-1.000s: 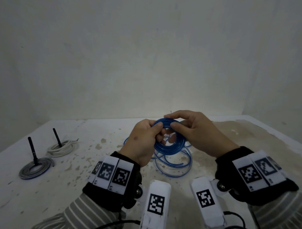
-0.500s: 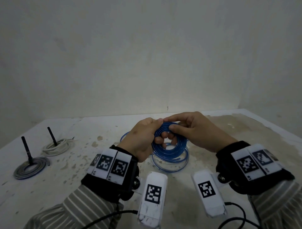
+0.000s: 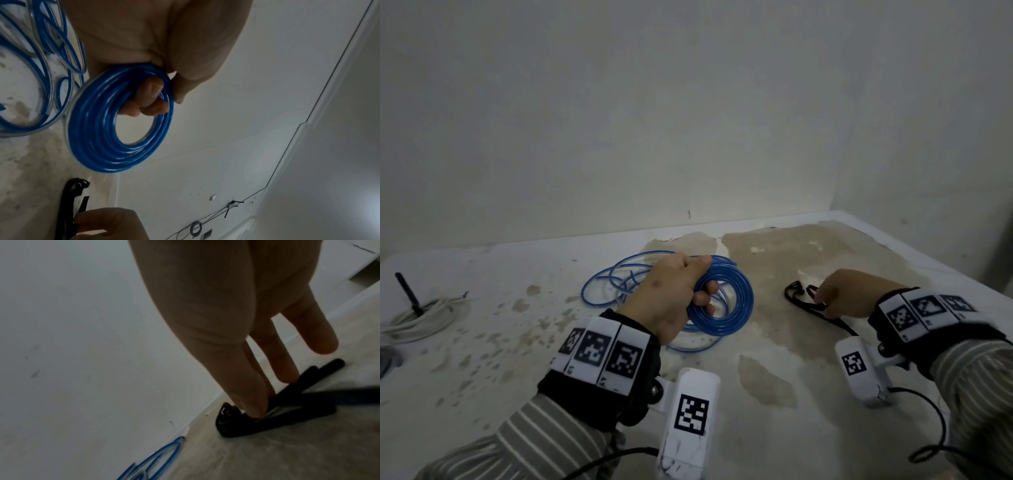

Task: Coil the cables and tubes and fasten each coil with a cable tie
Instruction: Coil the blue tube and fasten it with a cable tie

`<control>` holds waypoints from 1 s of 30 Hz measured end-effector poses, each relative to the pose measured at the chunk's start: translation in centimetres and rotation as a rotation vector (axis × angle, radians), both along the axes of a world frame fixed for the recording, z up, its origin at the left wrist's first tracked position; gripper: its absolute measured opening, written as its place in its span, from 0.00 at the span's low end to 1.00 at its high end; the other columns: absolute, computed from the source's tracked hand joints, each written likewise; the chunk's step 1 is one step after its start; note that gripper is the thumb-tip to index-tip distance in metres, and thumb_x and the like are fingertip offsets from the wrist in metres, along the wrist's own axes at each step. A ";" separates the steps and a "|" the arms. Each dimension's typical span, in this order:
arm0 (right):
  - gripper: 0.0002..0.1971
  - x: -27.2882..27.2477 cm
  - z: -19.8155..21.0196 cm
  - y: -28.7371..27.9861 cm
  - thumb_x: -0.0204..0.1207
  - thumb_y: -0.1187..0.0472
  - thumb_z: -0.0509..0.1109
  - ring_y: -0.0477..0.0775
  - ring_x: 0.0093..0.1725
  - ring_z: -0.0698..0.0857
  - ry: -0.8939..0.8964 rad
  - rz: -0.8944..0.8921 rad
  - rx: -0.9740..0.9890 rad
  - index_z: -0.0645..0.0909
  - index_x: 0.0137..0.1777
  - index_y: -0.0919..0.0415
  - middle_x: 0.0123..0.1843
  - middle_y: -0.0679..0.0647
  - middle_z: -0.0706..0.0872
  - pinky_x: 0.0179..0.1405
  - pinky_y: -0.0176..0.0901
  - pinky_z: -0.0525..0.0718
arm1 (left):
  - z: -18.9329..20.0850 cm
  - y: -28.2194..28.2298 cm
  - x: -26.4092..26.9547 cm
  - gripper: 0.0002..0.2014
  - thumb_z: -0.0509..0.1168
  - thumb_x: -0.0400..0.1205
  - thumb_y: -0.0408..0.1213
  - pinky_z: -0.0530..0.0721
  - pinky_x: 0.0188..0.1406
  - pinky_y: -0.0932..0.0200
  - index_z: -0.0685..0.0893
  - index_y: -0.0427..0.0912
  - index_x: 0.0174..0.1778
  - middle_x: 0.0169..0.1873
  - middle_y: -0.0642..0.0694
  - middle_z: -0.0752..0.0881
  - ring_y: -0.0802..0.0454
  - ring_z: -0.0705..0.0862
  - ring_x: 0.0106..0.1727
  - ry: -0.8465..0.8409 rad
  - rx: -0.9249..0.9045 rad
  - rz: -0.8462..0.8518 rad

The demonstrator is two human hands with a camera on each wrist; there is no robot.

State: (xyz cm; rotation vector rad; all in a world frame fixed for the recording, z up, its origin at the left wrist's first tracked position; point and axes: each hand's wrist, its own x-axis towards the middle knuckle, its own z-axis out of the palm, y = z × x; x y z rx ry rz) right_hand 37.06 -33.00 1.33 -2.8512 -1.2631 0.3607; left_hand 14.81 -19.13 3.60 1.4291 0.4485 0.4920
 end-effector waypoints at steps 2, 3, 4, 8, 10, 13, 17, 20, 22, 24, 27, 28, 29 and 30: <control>0.14 0.7 -0.6 0.0 0.76 0.62 0.69 0.54 0.59 0.83 -0.003 -0.012 0.001 0.84 0.61 0.61 0.61 0.54 0.85 0.54 0.38 0.78 | -0.1 -0.2 0.4 0.14 0.51 0.87 0.36 0.78 0.24 0.59 0.77 0.34 0.42 0.23 0.46 0.75 0.57 0.66 0.18 0.007 0.007 -0.024; 0.13 0.9 -0.7 -0.1 0.75 0.64 0.70 0.54 0.57 0.83 -0.010 -0.022 0.021 0.85 0.59 0.62 0.60 0.54 0.85 0.52 0.37 0.78 | -0.1 -0.3 0.6 0.14 0.51 0.87 0.36 0.77 0.25 0.59 0.77 0.34 0.41 0.23 0.46 0.75 0.57 0.66 0.18 0.011 0.007 -0.032; 0.12 1.1 -0.9 0.0 0.74 0.66 0.71 0.54 0.53 0.83 -0.015 -0.033 0.051 0.86 0.57 0.61 0.59 0.54 0.85 0.48 0.36 0.78 | -0.2 -0.4 0.8 0.14 0.51 0.87 0.36 0.77 0.25 0.58 0.77 0.34 0.42 0.23 0.46 0.75 0.57 0.66 0.18 0.015 0.005 -0.036; 0.11 1.6 -1.3 0.2 0.72 0.72 0.69 0.53 0.45 0.79 -0.006 -0.078 0.156 0.86 0.50 0.59 0.55 0.57 0.83 0.31 0.32 0.75 | -0.3 -0.3 1.1 0.13 0.51 0.87 0.37 0.77 0.24 0.60 0.77 0.35 0.42 0.23 0.46 0.75 0.57 0.66 0.18 0.024 -0.021 -0.018; 0.12 1.8 -1.4 0.4 0.74 0.71 0.68 0.55 0.47 0.82 -0.012 -0.070 0.150 0.86 0.54 0.61 0.57 0.58 0.85 0.35 0.33 0.77 | -0.4 -0.2 1.2 0.13 0.51 0.87 0.37 0.78 0.22 0.60 0.77 0.35 0.43 0.23 0.46 0.75 0.57 0.66 0.18 0.025 -0.034 -0.005; 0.10 1.8 -0.8 0.6 0.75 0.67 0.66 0.59 0.49 0.85 -0.029 -0.058 0.274 0.88 0.51 0.64 0.53 0.62 0.88 0.45 0.39 0.78 | -0.7 0.0 1.4 0.14 0.50 0.87 0.37 0.78 0.22 0.60 0.77 0.35 0.42 0.24 0.46 0.74 0.57 0.66 0.19 0.029 -0.041 0.012; 0.07 -0.6 1.8 0.9 0.74 0.69 0.67 0.55 0.40 0.84 0.140 0.007 0.674 0.86 0.42 0.60 0.40 0.55 0.86 0.40 0.43 0.81 | -1.0 0.5 1.7 0.14 0.49 0.88 0.37 0.78 0.22 0.61 0.76 0.35 0.43 0.24 0.46 0.74 0.58 0.66 0.18 0.043 -0.052 0.051; 0.09 -4.7 4.2 1.1 0.73 0.77 0.67 0.47 0.31 0.85 0.552 0.157 1.039 0.81 0.40 0.63 0.33 0.53 0.84 0.36 0.37 0.86 | -1.0 0.9 1.7 0.11 0.50 0.88 0.37 0.78 0.22 0.60 0.72 0.35 0.48 0.25 0.45 0.74 0.58 0.67 0.17 0.049 -0.070 0.081; 0.09 -6.9 5.3 1.4 0.71 0.78 0.68 0.47 0.31 0.87 0.683 0.292 1.124 0.81 0.39 0.64 0.32 0.53 0.86 0.38 0.38 0.87 | -0.9 1.1 1.5 0.09 0.50 0.88 0.37 0.78 0.22 0.60 0.72 0.35 0.51 0.25 0.45 0.74 0.57 0.67 0.17 0.042 -0.073 0.096; 0.10 -8.4 5.6 2.2 0.70 0.78 0.70 0.47 0.34 0.87 0.650 0.394 1.122 0.82 0.39 0.62 0.34 0.53 0.87 0.39 0.37 0.87 | -0.5 1.2 1.1 0.10 0.50 0.88 0.37 0.77 0.23 0.60 0.73 0.35 0.54 0.24 0.46 0.74 0.57 0.66 0.17 0.023 -0.077 0.114; 0.12 -9.8 4.7 3.9 0.67 0.74 0.74 0.41 0.36 0.85 0.398 0.475 1.053 0.81 0.37 0.55 0.36 0.49 0.86 0.44 0.40 0.87 | 0.0 1.4 0.4 0.12 0.50 0.88 0.37 0.77 0.21 0.61 0.73 0.33 0.58 0.23 0.46 0.74 0.57 0.65 0.18 -0.024 -0.098 0.109; 0.14 -10.2 4.3 4.4 0.67 0.72 0.75 0.40 0.37 0.85 0.323 0.492 1.037 0.80 0.36 0.51 0.36 0.45 0.86 0.46 0.42 0.86 | 0.2 1.4 0.0 0.12 0.50 0.88 0.37 0.78 0.21 0.61 0.73 0.33 0.57 0.23 0.46 0.73 0.57 0.65 0.18 -0.039 -0.103 0.103; 0.15 -10.6 3.9 4.8 0.67 0.71 0.75 0.40 0.39 0.84 0.255 0.505 1.039 0.78 0.35 0.48 0.36 0.43 0.84 0.48 0.43 0.85 | 0.4 1.4 -0.3 0.12 0.49 0.88 0.37 0.78 0.21 0.61 0.73 0.33 0.56 0.23 0.46 0.73 0.57 0.65 0.18 -0.051 -0.104 0.102; 0.17 -11.0 3.6 5.2 0.67 0.69 0.76 0.41 0.42 0.83 0.198 0.518 1.056 0.76 0.35 0.45 0.38 0.42 0.84 0.49 0.42 0.84 | 0.5 1.5 -0.7 0.11 0.50 0.88 0.37 0.78 0.21 0.61 0.73 0.33 0.54 0.23 0.46 0.73 0.57 0.65 0.18 -0.059 -0.105 0.106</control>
